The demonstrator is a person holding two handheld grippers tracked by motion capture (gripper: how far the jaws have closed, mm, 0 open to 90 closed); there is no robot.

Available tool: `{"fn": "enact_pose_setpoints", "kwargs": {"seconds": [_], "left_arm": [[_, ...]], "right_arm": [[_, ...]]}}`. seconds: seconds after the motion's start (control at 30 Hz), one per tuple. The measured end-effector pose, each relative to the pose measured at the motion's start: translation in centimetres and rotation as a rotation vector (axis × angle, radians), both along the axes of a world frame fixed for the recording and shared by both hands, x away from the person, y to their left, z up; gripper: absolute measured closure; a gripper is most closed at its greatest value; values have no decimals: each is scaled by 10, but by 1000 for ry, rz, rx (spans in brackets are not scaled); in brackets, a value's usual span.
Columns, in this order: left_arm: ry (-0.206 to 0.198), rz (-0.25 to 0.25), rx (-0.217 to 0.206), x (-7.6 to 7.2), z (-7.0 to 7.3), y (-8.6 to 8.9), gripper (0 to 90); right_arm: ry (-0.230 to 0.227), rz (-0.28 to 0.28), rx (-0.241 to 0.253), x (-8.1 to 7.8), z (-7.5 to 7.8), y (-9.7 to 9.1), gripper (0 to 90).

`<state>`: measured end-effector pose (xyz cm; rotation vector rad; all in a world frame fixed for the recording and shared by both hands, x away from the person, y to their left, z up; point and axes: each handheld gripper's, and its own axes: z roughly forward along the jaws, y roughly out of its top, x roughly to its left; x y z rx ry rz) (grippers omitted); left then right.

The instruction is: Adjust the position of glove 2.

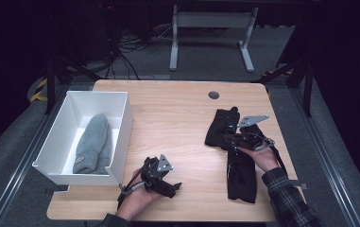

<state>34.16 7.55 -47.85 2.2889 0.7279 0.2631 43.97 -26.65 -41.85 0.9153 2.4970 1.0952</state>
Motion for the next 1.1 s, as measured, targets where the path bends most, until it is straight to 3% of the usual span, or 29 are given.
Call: {"fn": "enact_pose_setpoints", "kwargs": {"seconds": [0.23,0.5,0.83,1.1], "left_arm": [[0,-1,0,0,0,0,1],[-1,-1,1,0,0,0,1],[-1,-1,1,0,0,0,1],[-1,0,0,0,0,0,2]], "right_arm": [[11,-20,-20,27,-10,12,900],[33,-51,-24,44,-23,13,900],[53,-47,-47,45,-31,15,900],[56,22,-68,29,-30,27,900]]}}
